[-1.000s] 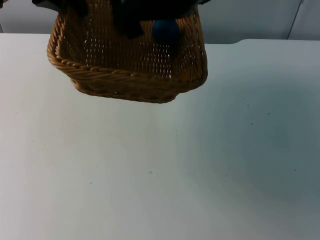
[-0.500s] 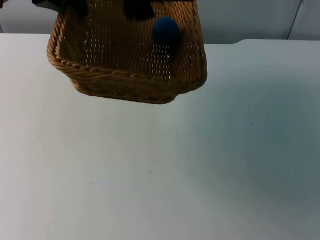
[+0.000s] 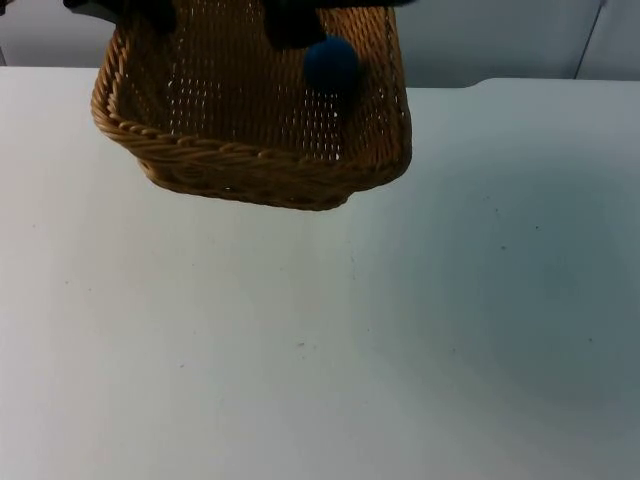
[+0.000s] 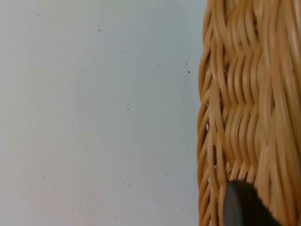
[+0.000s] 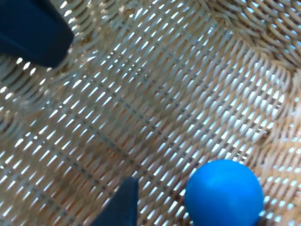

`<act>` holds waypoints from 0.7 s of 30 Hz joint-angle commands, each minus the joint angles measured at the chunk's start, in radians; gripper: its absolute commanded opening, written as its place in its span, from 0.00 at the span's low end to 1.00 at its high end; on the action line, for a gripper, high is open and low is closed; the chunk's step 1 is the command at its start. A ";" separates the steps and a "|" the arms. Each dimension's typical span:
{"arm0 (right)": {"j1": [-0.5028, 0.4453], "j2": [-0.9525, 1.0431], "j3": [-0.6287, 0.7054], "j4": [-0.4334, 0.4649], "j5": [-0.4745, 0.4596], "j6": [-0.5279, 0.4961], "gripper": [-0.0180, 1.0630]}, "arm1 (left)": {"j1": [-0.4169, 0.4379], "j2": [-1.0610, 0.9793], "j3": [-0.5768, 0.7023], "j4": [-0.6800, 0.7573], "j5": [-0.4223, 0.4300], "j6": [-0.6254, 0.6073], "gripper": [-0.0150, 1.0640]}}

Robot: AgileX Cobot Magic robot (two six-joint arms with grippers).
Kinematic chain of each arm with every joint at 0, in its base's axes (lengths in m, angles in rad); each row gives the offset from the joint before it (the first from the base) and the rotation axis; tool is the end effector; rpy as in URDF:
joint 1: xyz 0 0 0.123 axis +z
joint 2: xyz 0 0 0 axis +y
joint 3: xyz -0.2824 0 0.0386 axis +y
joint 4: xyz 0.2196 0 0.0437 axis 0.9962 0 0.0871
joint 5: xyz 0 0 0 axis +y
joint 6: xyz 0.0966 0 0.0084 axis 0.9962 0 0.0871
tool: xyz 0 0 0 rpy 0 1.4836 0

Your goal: Pick up the basket with the left hand and place the ball into the basket with the right hand.

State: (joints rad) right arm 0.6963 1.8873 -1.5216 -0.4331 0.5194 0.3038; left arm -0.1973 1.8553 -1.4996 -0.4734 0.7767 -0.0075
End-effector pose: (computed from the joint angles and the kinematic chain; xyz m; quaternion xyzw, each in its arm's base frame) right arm 0.3307 0.2501 0.2765 -0.3064 0.8614 0.0281 0.4041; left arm 0.3744 -0.1065 0.2710 -0.0293 0.9458 -0.2269 0.2305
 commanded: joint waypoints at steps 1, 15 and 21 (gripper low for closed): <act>0.004 -0.036 -0.007 -0.004 0.003 0.011 0.99 | -0.005 -0.017 0.000 -0.029 -0.012 -0.003 0.01; 0.004 -0.259 -0.007 -0.004 0.144 0.037 0.99 | -0.005 -0.017 0.000 -0.029 -0.012 -0.001 0.01; 0.001 -0.317 -0.007 -0.019 0.145 0.037 0.99 | -0.005 -0.017 0.000 -0.029 -0.008 0.001 0.01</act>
State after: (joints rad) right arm 0.6963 1.5866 -1.5216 -0.4404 0.6573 0.3364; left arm -0.1973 1.8553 -1.4996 -0.4734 0.7786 -0.0055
